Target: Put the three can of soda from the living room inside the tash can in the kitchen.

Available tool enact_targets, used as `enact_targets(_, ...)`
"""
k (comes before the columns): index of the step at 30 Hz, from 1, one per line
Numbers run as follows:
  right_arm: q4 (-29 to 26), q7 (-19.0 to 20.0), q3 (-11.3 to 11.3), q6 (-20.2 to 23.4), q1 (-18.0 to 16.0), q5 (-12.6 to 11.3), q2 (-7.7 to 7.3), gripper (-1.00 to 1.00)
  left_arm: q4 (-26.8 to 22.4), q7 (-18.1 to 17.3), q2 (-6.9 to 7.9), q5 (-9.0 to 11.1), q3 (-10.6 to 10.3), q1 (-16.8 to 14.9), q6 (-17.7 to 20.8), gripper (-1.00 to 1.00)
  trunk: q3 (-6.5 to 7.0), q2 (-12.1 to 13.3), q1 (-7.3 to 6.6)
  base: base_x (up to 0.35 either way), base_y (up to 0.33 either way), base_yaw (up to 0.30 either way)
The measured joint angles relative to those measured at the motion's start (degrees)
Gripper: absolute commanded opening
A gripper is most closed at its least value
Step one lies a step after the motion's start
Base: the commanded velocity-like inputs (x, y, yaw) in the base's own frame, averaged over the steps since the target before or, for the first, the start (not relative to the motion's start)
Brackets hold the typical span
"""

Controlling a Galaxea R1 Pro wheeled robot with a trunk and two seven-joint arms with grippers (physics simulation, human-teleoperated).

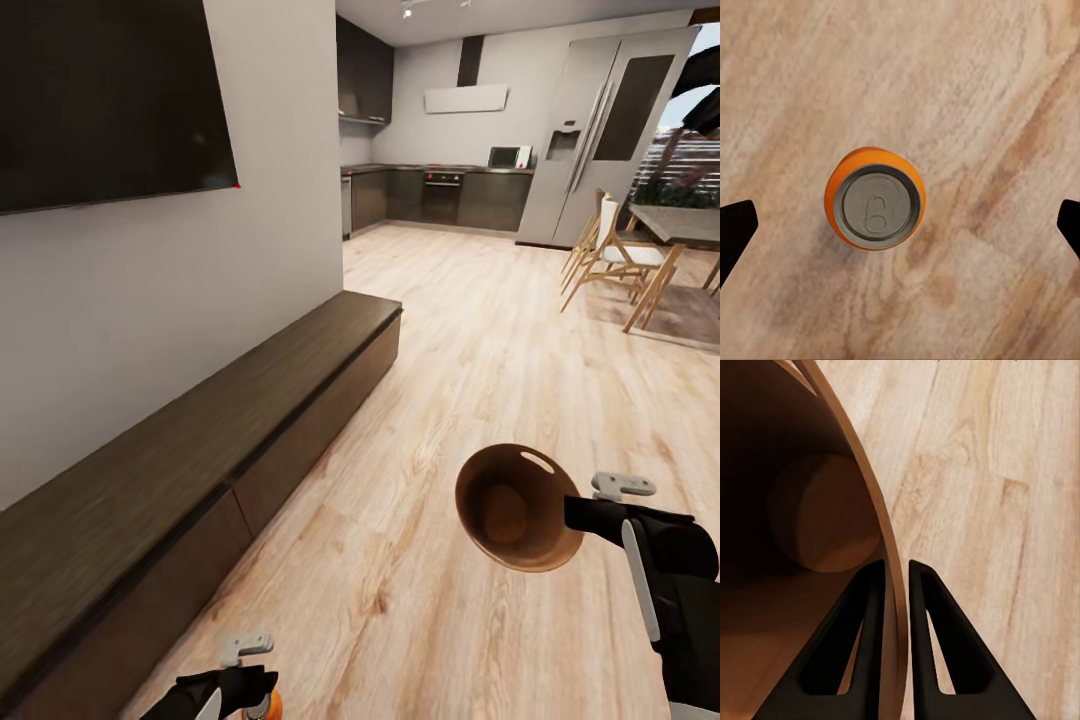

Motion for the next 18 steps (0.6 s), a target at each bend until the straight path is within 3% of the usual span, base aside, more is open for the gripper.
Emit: enact_targets(18,-0.1,0.0,-0.6,0.0,-1.5,-0.5,0.26,-1.00,0.0,-0.1,0.02,0.0,0.0,0.0,-1.6,1.00,-3.23,-7.2,3.95,0.000,0.000,0.000)
